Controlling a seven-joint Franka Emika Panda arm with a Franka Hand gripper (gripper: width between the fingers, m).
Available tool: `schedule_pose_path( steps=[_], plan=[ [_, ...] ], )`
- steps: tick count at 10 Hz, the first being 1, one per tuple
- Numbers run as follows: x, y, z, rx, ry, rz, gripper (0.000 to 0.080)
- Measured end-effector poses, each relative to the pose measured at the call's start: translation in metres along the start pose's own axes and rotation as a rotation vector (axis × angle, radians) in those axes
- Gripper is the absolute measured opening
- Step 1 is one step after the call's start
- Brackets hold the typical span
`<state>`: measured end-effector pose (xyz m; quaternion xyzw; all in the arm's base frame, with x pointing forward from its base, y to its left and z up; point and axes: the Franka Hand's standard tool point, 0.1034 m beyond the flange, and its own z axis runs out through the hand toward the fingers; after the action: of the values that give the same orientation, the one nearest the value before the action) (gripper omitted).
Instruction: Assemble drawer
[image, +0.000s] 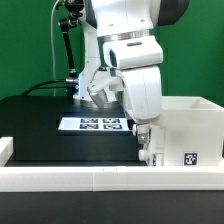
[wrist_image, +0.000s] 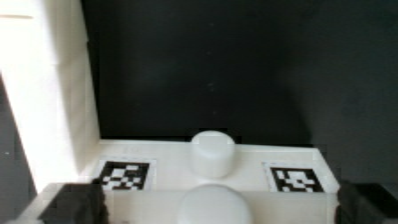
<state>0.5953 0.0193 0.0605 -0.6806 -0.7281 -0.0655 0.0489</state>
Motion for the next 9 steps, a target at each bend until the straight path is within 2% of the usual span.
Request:
schedule_pose_path(
  steps=[5,9],
  plan=[
    [0.0053,-0.0001,0.0007,0.002,-0.006,0.038,0.0649],
    [0.0026,-0.0006,0.0012,0.003,-0.007,0.050,0.0649]
  ],
)
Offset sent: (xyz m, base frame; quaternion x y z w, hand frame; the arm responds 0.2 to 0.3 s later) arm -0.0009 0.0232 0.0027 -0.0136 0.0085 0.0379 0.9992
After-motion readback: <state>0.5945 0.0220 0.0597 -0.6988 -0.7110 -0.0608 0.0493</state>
